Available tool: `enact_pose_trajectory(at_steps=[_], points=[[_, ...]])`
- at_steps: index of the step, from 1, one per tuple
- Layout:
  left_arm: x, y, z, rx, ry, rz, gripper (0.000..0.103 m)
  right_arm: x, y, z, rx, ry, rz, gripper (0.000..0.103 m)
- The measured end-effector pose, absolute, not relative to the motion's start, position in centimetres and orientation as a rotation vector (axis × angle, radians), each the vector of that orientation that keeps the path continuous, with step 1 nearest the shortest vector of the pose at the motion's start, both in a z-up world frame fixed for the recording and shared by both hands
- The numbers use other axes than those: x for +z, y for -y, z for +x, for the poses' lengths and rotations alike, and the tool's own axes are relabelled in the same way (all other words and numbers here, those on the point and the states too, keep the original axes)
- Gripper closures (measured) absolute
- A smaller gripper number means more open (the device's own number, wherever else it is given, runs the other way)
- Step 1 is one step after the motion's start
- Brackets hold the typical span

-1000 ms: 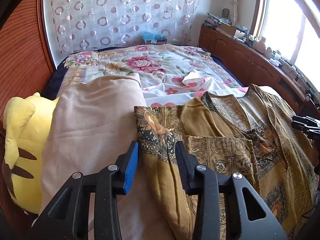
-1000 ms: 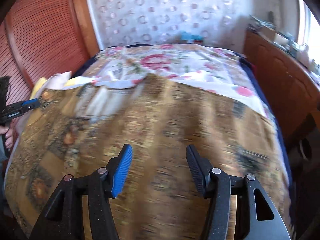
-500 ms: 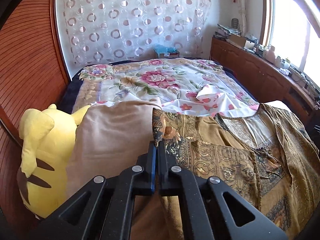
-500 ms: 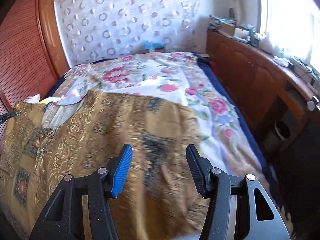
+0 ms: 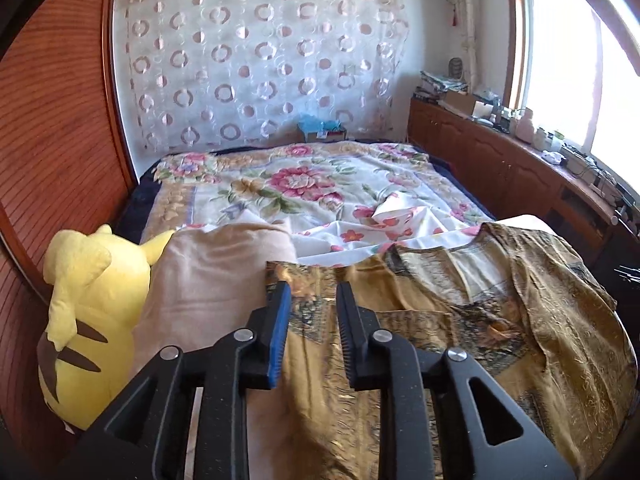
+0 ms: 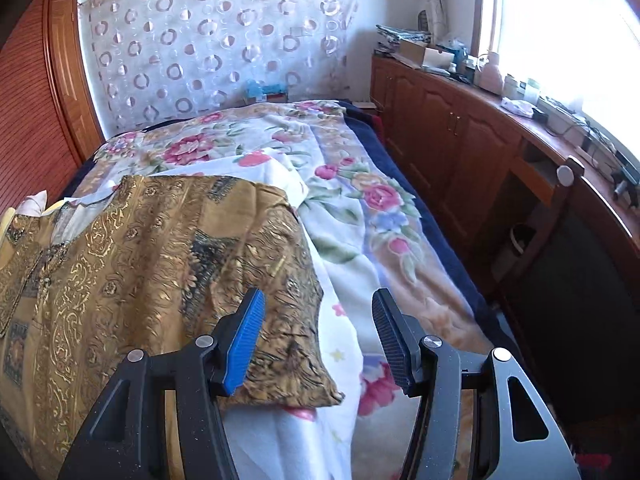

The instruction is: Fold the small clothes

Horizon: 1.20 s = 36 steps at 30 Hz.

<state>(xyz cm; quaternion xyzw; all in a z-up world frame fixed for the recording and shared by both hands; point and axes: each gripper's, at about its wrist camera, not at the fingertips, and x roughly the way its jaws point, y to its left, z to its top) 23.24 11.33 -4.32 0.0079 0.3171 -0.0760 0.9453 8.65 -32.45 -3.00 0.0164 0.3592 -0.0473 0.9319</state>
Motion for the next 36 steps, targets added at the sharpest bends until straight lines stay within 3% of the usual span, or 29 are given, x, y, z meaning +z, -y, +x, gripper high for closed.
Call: enact_pose_trajectory(at_steps=[2, 5, 7, 9, 24, 27, 36], points=[[-4.0, -10.4, 22.3, -0.188, -0.630, 0.008, 0.065, -3.2, 32.3, 8.4, -0.098, -0.736, 0.044, 0.045], [-3.8, -9.1, 21.4, -0.257, -0.630, -0.002, 0.062, -3.6, 31.8, 8.0, -0.091, -0.746, 0.044, 0.045], [-4.3, -8.1, 21.1, -0.300, -0.648, -0.010, 0.039, -4.0, 31.9, 7.8, -0.089, -0.756, 0.047, 0.045], [-5.3, -6.7, 21.1, -0.355, -0.681, -0.009, 0.029, -4.3, 32.4, 8.0, -0.088, -0.766, 0.056, 0.045], [-11.3, 0.2, 21.9, -0.412, -0.877, 0.139, 0.027, -4.8, 34.4, 7.9, 0.012, -0.870, 0.121, 0.045], [-12.2, 0.6, 21.9, -0.413, -0.904, 0.159, 0.027, -4.6, 34.4, 8.2, 0.034, -0.876, 0.109, 0.053], [-12.6, 1.2, 21.5, -0.408, -0.891, 0.177, 0.020, -4.3, 33.3, 8.6, 0.034, -0.876, -0.056, 0.095]])
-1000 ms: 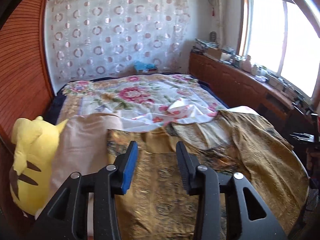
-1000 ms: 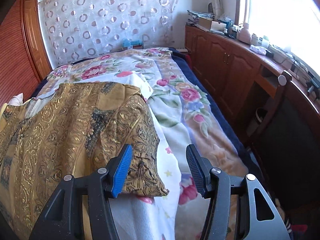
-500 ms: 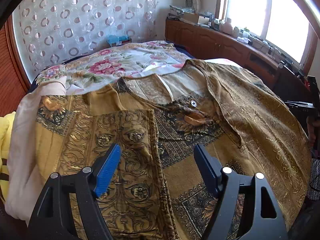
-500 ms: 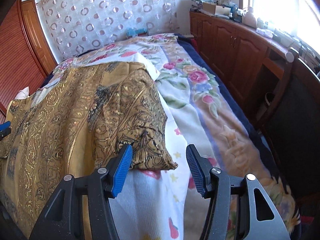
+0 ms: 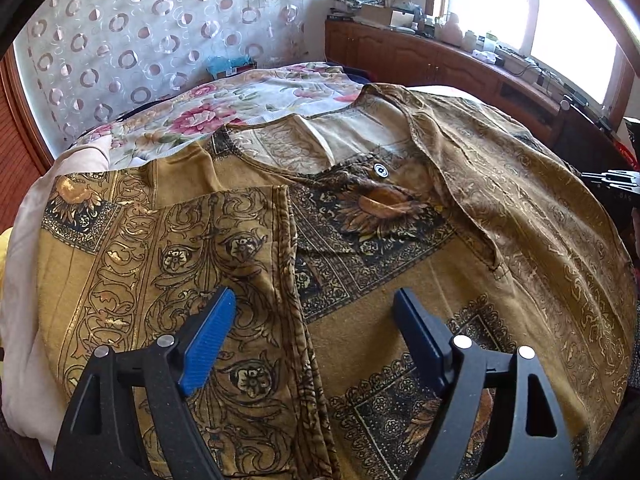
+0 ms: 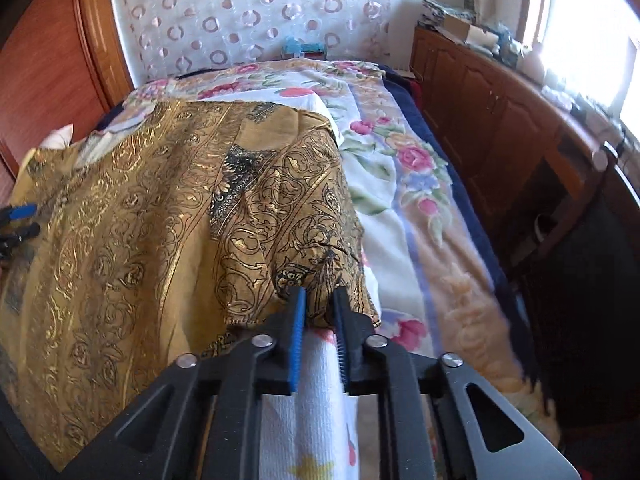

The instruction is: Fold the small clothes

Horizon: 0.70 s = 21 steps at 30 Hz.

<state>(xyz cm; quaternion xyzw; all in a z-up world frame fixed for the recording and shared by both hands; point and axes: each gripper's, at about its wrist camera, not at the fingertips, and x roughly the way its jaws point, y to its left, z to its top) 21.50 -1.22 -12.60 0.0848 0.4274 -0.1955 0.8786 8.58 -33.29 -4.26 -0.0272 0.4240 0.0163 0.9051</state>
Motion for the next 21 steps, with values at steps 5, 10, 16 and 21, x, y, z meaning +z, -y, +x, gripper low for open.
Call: enact_pose_trajectory(at_steps=[5, 10, 16, 21], points=[[-12.6, 1.3, 21.5, -0.408, -0.891, 0.179, 0.020, -3.0, 32.5, 8.2, 0.050, -0.823, -0.093, 0.099], [-12.6, 1.3, 21.4, -0.408, -0.891, 0.179, 0.020, -1.5, 30.9, 7.7, 0.116, -0.745, -0.093, 0.099], [-12.6, 1.3, 21.5, -0.408, -0.891, 0.179, 0.020, -3.0, 29.1, 7.6, 0.204, -0.738, -0.077, 0.099], [-12.6, 1.3, 21.4, -0.408, -0.891, 0.179, 0.020, -5.5, 28.2, 8.0, 0.255, -0.787, -0.070, 0.099]])
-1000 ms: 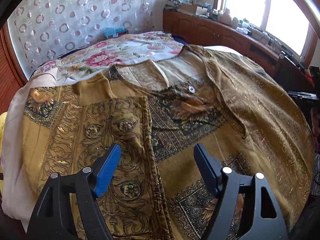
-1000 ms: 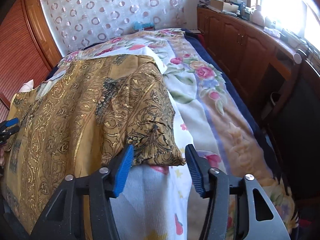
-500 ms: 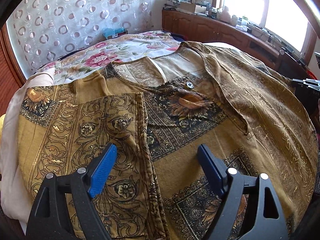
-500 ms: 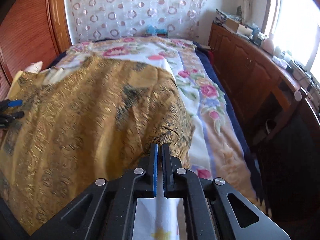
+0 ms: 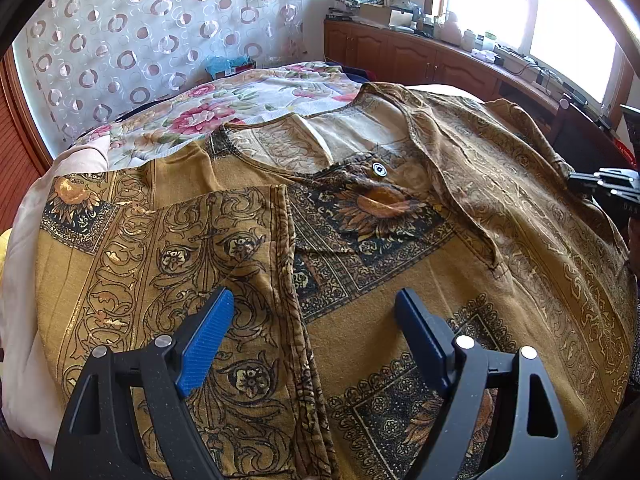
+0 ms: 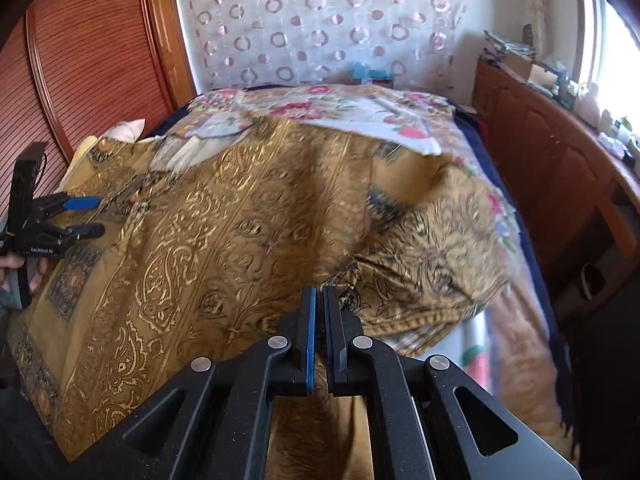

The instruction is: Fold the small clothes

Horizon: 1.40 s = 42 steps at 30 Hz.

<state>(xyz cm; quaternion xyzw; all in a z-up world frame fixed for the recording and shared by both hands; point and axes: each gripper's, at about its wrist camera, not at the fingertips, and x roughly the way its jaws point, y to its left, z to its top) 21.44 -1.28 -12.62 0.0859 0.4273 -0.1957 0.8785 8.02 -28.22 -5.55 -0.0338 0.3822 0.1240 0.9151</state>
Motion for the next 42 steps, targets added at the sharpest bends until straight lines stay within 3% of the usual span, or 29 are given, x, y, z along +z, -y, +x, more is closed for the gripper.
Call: enact_pose_trajectory(at_steps=[13, 15, 22, 26, 36, 38, 40, 42], points=[[-9.7, 1.4, 21.5, -0.429, -0.829, 0.112, 0.020, -5.1, 27.5, 7.8, 0.211, -0.779, -0.074, 0.098], [-9.2, 1.6, 21.3, -0.440, -0.813, 0.112, 0.020, -3.9, 27.9, 6.9, 0.171, -0.747, -0.082, 0.095], [-7.8, 2.6, 20.7, -0.473, -0.777, 0.112, 0.020, -2.2, 30.9, 6.2, 0.049, -0.688, -0.066, 0.065], [-7.5, 3.0, 20.3, -0.482, -0.770, 0.097, 0.020, -4.5, 32.9, 8.0, 0.010, -0.748, 0.020, 0.063], [-7.7, 3.2, 19.9, -0.480, -0.773, 0.092, 0.020, -7.8, 34.6, 12.1, 0.017, -0.836, 0.121, 0.063], [-7.8, 2.9, 20.0, -0.473, -0.775, 0.090, 0.020, -7.9, 34.2, 12.3, 0.025, -0.827, 0.102, 0.072], [-7.9, 2.9, 19.9, -0.466, -0.775, 0.089, 0.020, -7.6, 34.3, 11.7, 0.001, -0.810, 0.053, 0.093], [-8.0, 2.7, 20.0, -0.460, -0.776, 0.081, 0.020, -6.9, 34.6, 11.4, -0.001, -0.793, 0.028, 0.096]])
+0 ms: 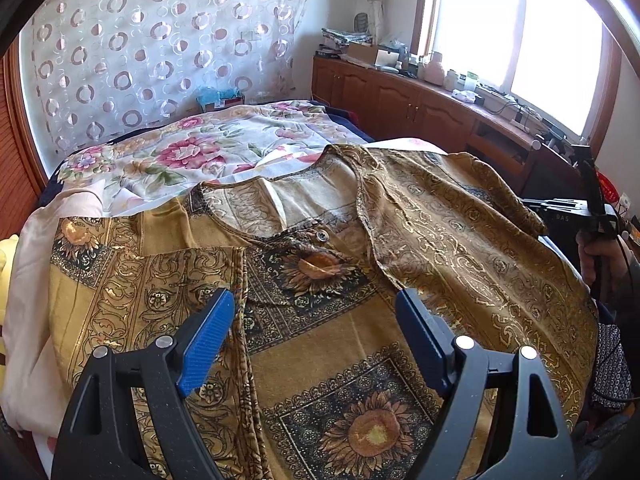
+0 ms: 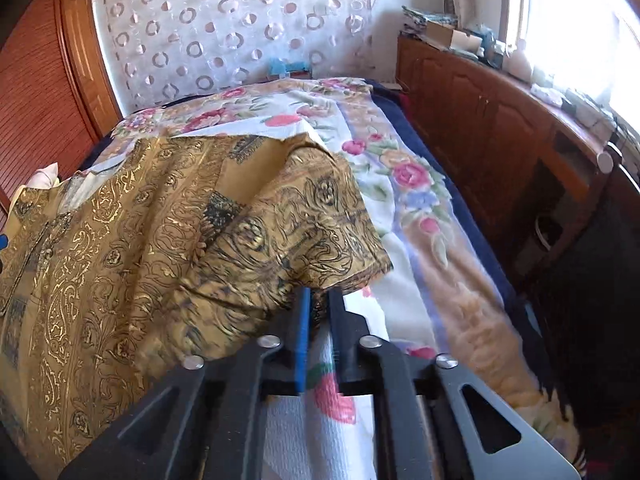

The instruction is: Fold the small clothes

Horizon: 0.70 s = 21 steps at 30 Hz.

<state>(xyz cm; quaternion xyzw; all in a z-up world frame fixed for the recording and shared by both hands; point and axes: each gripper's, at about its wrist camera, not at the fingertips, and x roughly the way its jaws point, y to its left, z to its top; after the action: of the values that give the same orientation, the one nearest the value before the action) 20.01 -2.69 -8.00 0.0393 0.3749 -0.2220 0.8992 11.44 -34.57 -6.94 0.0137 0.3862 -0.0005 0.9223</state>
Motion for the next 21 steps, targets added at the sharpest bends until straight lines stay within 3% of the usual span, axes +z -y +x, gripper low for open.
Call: enact_pose_trajectory(at_steps=[11, 17, 21], points=[[-7.5, 0.2, 19.9, -0.400, -0.752, 0.049, 0.020, -1.1, 28.9, 11.6, 0.115, -0.597, -0.098, 0.097], [-7.5, -0.7, 19.7, -0.379, -0.744, 0.033, 0.020, -1.6, 22.7, 11.3, 0.284, -0.605, -0.135, 0.097], [-7.7, -1.0, 19.7, -0.372, -0.747, 0.039, 0.020, -2.6, 21.9, 11.2, 0.301, -0.633, -0.128, 0.081]])
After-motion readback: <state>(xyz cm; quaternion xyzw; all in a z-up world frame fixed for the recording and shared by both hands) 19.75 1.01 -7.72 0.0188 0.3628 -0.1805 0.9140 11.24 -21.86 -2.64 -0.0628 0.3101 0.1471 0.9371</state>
